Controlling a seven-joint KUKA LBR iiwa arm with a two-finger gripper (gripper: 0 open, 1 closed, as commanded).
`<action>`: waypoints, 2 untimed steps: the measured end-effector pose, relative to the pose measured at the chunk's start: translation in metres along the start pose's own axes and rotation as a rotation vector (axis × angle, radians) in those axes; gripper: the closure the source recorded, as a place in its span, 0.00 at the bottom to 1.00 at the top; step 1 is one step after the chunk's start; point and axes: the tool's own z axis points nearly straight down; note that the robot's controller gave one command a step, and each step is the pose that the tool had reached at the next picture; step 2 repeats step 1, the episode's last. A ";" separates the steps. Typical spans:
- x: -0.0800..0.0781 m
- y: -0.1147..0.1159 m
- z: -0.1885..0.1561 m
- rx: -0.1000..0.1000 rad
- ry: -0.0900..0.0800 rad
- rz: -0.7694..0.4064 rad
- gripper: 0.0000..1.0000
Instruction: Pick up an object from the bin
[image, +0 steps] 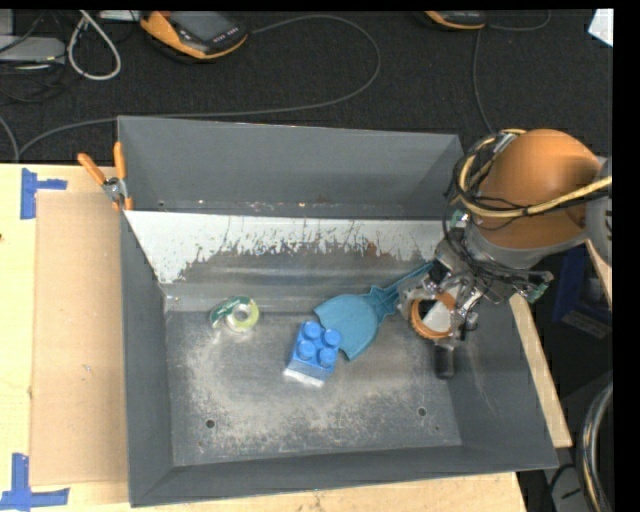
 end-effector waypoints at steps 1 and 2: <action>-0.001 0.000 -0.026 0.001 -0.001 0.003 1.00; -0.001 0.000 -0.026 0.001 -0.001 0.003 1.00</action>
Offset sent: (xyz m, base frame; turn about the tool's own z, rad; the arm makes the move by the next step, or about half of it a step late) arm 0.0005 0.0003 0.0412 0.0020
